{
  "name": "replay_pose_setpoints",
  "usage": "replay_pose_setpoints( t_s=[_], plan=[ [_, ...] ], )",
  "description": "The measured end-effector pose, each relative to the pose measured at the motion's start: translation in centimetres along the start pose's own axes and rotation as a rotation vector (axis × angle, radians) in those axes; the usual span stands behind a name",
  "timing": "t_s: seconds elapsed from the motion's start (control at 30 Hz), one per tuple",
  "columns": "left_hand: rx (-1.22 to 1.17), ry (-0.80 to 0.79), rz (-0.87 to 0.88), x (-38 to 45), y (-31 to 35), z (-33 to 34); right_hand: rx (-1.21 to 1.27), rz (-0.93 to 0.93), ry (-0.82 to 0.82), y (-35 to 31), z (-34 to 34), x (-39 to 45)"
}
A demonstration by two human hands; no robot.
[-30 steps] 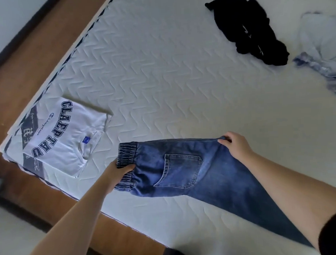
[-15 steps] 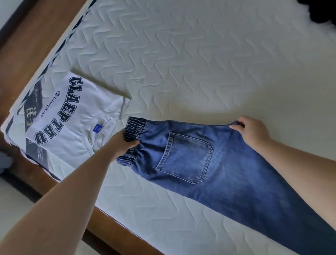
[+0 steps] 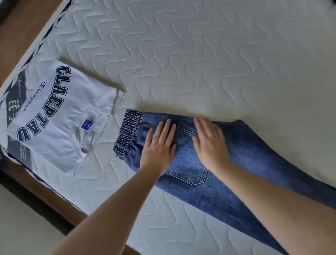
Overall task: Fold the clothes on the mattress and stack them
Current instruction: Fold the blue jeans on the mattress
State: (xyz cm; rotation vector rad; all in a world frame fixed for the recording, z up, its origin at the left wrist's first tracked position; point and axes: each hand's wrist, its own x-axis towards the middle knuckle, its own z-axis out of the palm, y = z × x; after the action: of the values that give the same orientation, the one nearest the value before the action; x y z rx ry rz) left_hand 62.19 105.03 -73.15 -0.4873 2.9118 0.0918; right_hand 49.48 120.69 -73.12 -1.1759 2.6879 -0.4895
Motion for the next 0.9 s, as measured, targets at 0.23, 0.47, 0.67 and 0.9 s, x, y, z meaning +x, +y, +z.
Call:
replay_pose_setpoints(
  t_s=[0.23, 0.47, 0.67, 0.9],
  plan=[
    [0.040, -0.073, -0.053, -1.1, -0.9, 4.6, -0.214, 0.015, -0.236, 5.6, 2.8, -4.1],
    [0.107, -0.153, -0.131, -1.0, 0.8, 3.4, -0.231, 0.130, -0.214, 10.8, 0.8, -11.0],
    [0.070, -0.129, -0.051, -1.7, 9.8, 1.3, -0.227, 0.256, -0.270, 14.5, -2.1, -19.0],
    [0.023, -0.259, 0.477, -2.9, 24.9, 2.8, -0.256, 0.356, -0.309, 20.3, -5.5, -27.3]
  ],
)
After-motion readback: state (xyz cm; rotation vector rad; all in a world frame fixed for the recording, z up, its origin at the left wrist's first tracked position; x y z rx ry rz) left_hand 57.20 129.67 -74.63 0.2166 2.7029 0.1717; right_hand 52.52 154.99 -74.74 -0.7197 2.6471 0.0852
